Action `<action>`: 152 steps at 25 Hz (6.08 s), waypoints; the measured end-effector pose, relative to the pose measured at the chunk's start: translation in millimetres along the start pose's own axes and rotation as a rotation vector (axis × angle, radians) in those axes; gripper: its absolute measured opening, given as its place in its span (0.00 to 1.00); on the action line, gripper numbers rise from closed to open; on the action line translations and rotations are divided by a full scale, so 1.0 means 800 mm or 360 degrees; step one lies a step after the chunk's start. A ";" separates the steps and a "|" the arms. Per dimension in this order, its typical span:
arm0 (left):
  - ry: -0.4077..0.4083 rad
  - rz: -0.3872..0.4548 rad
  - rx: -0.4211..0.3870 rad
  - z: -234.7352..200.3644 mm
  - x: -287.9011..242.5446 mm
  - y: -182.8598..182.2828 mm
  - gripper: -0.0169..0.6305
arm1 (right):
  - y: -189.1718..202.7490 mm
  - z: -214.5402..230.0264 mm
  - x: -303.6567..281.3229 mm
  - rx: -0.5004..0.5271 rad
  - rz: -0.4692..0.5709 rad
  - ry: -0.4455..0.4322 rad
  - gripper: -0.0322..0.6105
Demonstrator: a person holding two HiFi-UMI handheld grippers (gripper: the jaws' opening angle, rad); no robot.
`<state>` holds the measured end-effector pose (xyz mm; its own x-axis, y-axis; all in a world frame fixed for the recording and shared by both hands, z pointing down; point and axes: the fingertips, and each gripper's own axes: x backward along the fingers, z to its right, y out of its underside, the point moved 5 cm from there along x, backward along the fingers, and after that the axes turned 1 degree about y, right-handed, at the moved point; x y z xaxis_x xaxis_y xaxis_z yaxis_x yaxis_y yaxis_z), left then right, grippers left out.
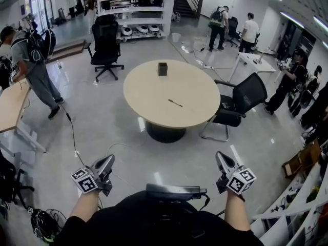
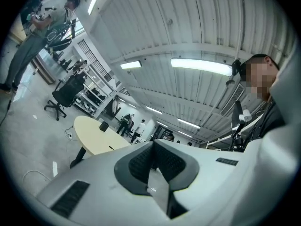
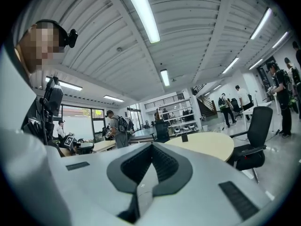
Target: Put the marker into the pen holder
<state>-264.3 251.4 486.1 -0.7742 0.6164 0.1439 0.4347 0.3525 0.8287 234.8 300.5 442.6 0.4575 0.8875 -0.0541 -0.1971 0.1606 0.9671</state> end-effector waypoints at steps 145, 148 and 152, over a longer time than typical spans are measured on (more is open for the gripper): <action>0.0123 0.0008 -0.0321 -0.485 -0.702 -0.329 0.03 | -0.342 0.488 -0.703 0.0026 0.0537 0.0011 0.12; 0.0105 -0.0006 -0.0331 -0.498 -0.703 -0.333 0.03 | -0.366 0.479 -0.722 0.0109 0.0584 -0.0055 0.12; 0.0081 -0.0028 -0.0351 -0.514 -0.711 -0.337 0.03 | -0.396 0.486 -0.747 0.0174 0.0646 -0.0078 0.12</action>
<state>-130.5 -483.9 403.3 -0.8053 0.5733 0.1508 0.3142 0.1971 0.9287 361.1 -448.8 265.1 0.4030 0.8472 0.3462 -0.2779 -0.2472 0.9283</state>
